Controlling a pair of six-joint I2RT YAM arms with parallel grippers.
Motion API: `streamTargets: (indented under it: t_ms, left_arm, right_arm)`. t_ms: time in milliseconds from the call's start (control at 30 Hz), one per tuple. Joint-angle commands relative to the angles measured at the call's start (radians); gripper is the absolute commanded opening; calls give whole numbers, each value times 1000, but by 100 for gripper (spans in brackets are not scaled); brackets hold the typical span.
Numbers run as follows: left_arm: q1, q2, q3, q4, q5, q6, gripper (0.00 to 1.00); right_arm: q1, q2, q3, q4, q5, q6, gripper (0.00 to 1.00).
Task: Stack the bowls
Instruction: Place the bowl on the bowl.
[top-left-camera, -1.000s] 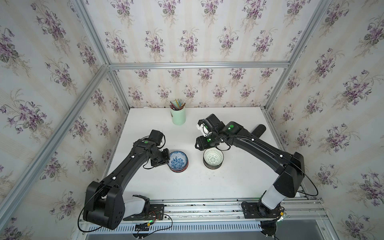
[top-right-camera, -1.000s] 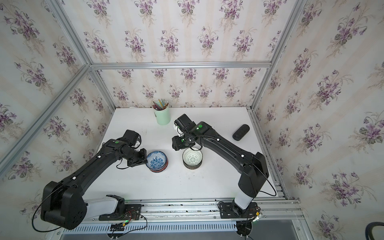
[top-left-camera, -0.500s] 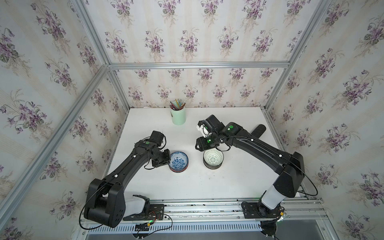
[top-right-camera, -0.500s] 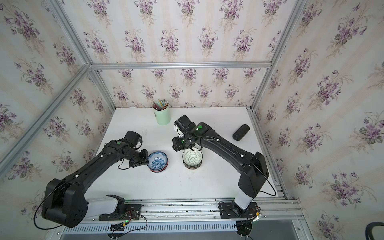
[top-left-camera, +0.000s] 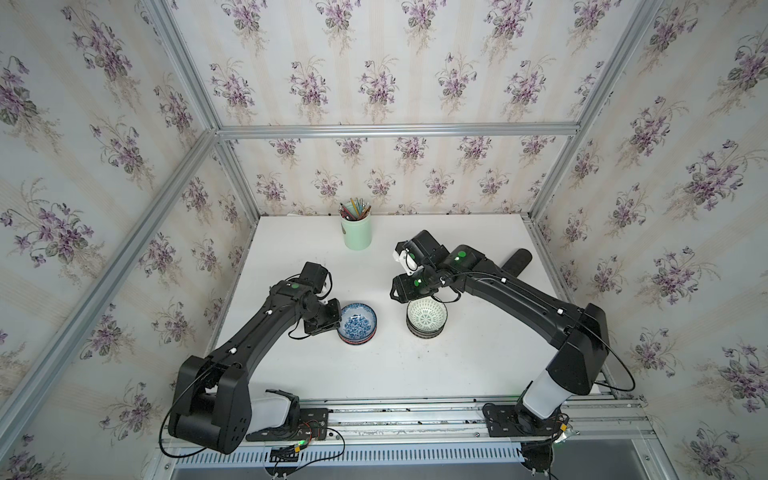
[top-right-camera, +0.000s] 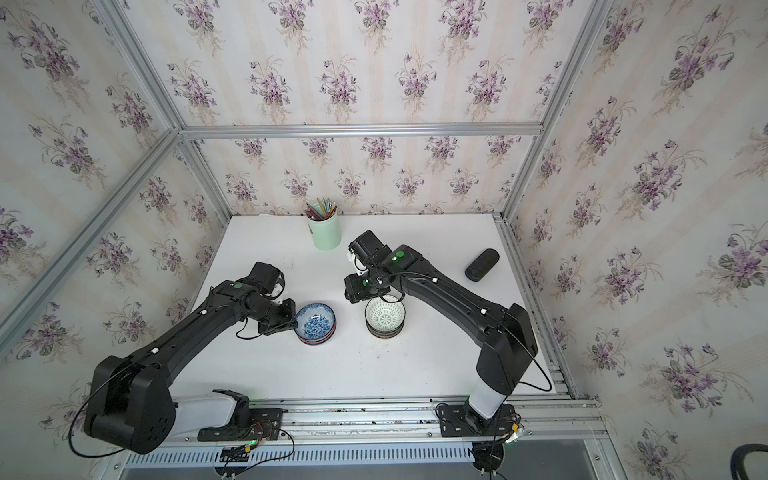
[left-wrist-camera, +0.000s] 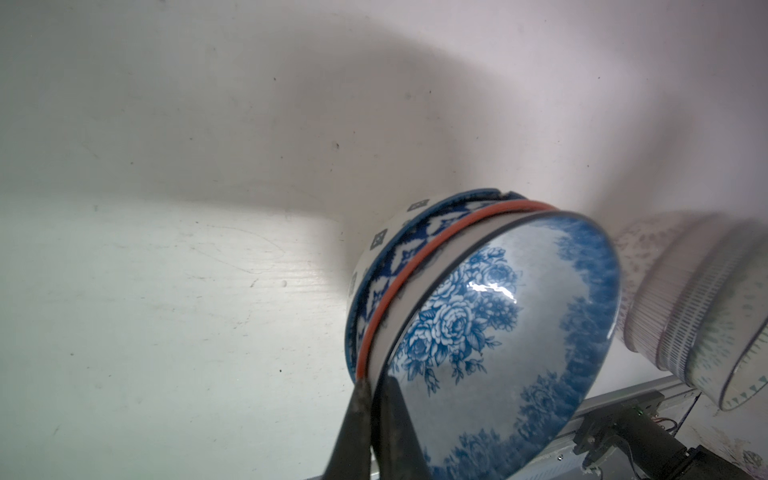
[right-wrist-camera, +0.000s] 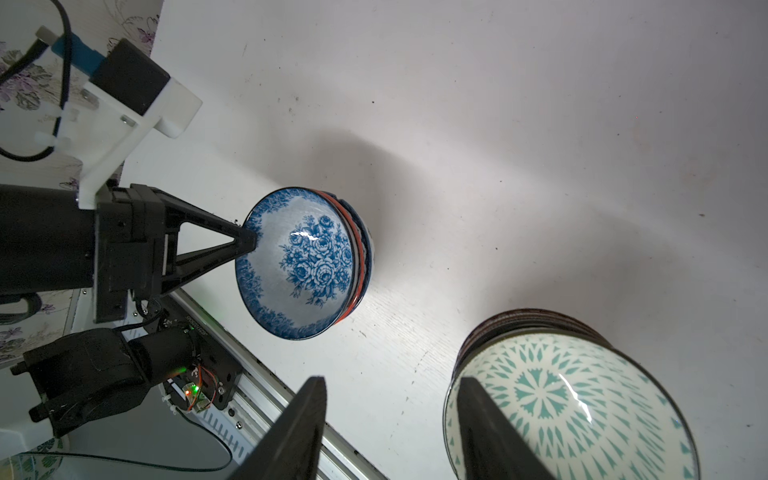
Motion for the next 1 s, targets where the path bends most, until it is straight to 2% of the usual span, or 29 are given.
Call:
streamTargets:
  t_ms: [0, 67, 267, 367, 433, 533, 633, 700, 733, 767, 833, 900, 967]
  left_arm:
    - [1, -5, -5, 15, -3, 9, 0]
    - [1, -15, -8, 19, 3, 11, 1]
    - [1, -27, -12, 13, 9, 14, 14]
    - [1, -28, -11, 8, 5, 16, 26]
    - [1, -28, -8, 3, 2, 14, 37]
    - [1, -38, 11, -27, -41, 4, 51]
    - [1, -94, 60, -50, -158, -13, 62]
    - [-1, -139, 112, -49, -271, -16, 64]
    - [-1, -163, 134, -32, -374, -11, 65]
    - [-3, -182, 138, 8, -465, 10, 66]
    - [-4, -236, 94, 150, -603, 63, 67]
    - [-3, -271, 4, 326, -748, 127, 73]
    - [3, -266, -118, 549, -875, 208, 87]
  right_arm:
    - [1, -5, -1, 15, -2, 5, 56]
    - [0, -7, -4, 19, -2, 5, 56]
    - [0, -9, -7, 20, -4, 7, 56]
    - [1, -12, -8, 20, 0, 6, 56]
    - [0, -14, -9, 21, 3, 7, 56]
    - [-5, -34, -16, 37, 29, 11, 56]
    - [-38, -92, -55, 104, 113, 13, 56]
    - [-85, -162, -114, 188, 228, 4, 59]
    - [-113, -209, -169, 264, 280, -10, 60]
    - [-147, -257, -242, 357, 347, -21, 69]
    - [-210, -376, -428, 572, 539, -9, 96]
    - [-282, -478, -629, 770, 676, -27, 100]
    - [-361, -552, -845, 1044, 752, -93, 99]
